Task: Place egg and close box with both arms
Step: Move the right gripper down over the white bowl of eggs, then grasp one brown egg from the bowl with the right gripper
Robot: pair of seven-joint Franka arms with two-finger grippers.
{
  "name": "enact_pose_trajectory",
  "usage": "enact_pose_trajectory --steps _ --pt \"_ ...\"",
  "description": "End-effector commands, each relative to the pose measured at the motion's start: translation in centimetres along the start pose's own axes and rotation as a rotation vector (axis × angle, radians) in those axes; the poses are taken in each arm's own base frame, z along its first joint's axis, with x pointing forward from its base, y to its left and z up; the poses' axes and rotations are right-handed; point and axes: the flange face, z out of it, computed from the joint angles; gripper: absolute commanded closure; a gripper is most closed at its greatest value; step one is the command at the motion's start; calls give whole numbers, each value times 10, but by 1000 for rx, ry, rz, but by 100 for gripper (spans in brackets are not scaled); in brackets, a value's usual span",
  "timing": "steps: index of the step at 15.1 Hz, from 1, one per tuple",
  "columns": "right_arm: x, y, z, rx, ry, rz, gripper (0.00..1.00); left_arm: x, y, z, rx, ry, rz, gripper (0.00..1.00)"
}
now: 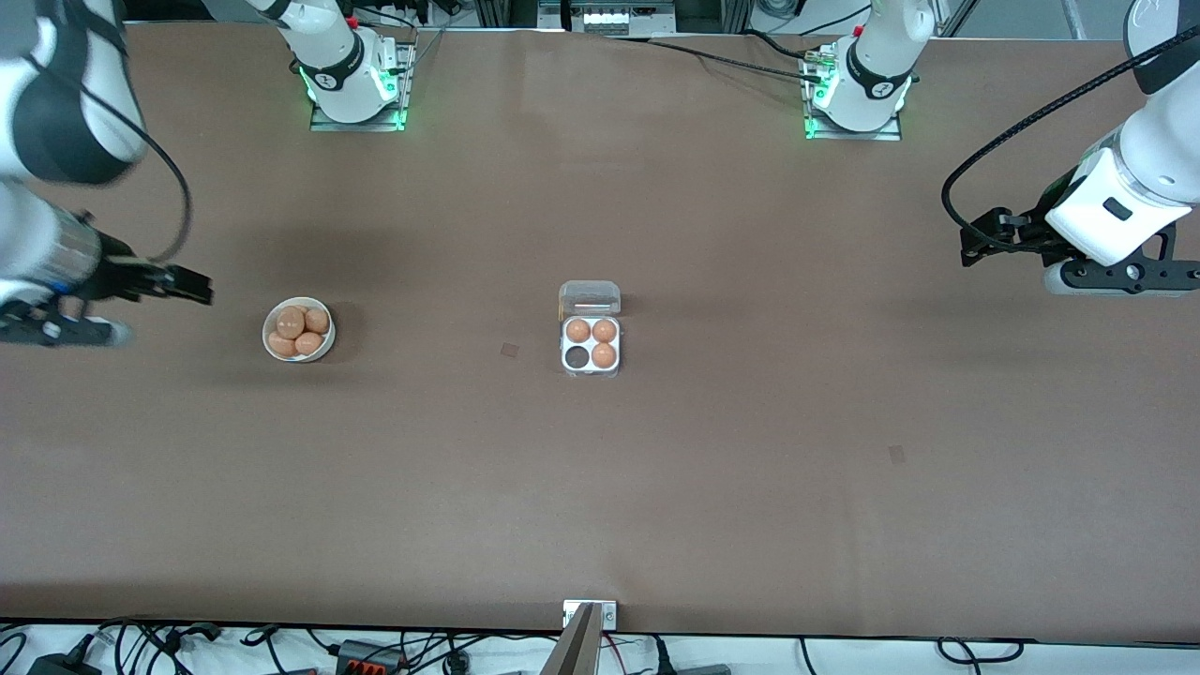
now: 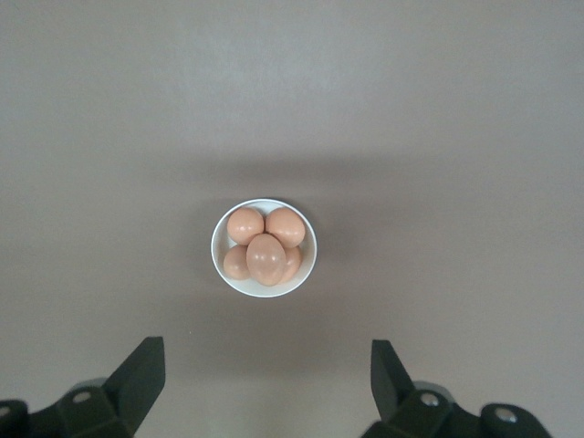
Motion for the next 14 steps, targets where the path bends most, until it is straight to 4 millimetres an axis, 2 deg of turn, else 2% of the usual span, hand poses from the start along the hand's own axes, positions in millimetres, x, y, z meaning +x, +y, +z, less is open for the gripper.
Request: enact_pose_trajectory --steps 1,4,8,10,14 --pt "7 -7 42 -18 -71 -3 0 -5 -2 -4 -15 -4 -10 0" --pt "11 -6 88 -15 -156 -1 0 -5 -2 -4 -15 -4 -10 0" --pt "27 -5 162 -11 -248 -1 0 -5 -2 -4 -16 -4 -12 0" --pt "33 -10 188 -12 -259 -48 0 -5 -3 -4 -15 -4 -12 0" --pt "38 -12 198 5 -245 -210 0 -5 -3 -4 -15 -4 -12 0"
